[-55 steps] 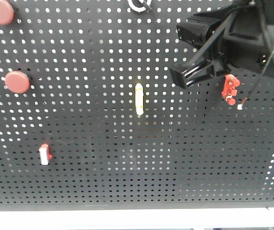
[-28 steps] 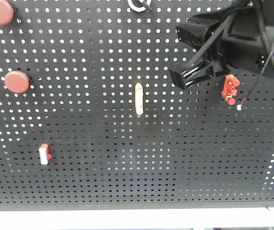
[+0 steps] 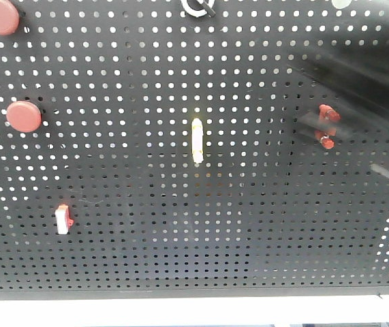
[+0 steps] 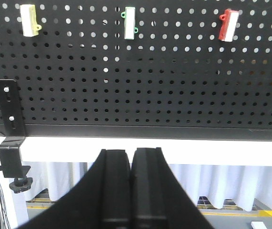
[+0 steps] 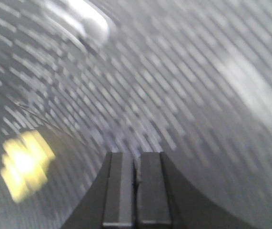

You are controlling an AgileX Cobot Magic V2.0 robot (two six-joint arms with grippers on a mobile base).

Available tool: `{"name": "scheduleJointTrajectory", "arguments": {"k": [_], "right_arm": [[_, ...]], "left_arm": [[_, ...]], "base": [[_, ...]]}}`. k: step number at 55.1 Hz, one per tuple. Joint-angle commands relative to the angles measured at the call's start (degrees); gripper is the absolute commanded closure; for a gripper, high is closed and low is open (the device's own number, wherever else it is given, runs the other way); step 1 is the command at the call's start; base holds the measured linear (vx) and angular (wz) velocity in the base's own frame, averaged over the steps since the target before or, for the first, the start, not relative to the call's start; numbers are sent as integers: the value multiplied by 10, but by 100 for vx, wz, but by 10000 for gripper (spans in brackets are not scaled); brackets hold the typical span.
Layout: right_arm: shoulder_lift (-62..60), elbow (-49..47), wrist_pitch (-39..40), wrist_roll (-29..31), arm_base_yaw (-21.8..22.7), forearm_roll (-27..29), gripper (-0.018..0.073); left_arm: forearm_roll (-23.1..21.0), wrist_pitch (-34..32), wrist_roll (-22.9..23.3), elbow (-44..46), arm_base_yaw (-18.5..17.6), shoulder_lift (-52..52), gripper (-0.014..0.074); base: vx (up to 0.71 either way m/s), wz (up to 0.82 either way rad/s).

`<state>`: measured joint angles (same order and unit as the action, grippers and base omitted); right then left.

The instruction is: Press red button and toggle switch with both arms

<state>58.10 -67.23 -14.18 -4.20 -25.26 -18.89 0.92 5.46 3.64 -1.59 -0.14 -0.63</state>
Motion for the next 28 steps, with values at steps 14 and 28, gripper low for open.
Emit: {"name": "scheduleJointTrajectory", "arguments": {"k": [14,28], "right_arm": [[-319,402,181,42,255,92,559],[-526,627,182,42,265,147,559]], "left_arm": [[-4,-46,5,-7,-3,-9,594],[-4,-46,5,-7,-3,-9,594]], "base": [[0,0],[0,0]]}}
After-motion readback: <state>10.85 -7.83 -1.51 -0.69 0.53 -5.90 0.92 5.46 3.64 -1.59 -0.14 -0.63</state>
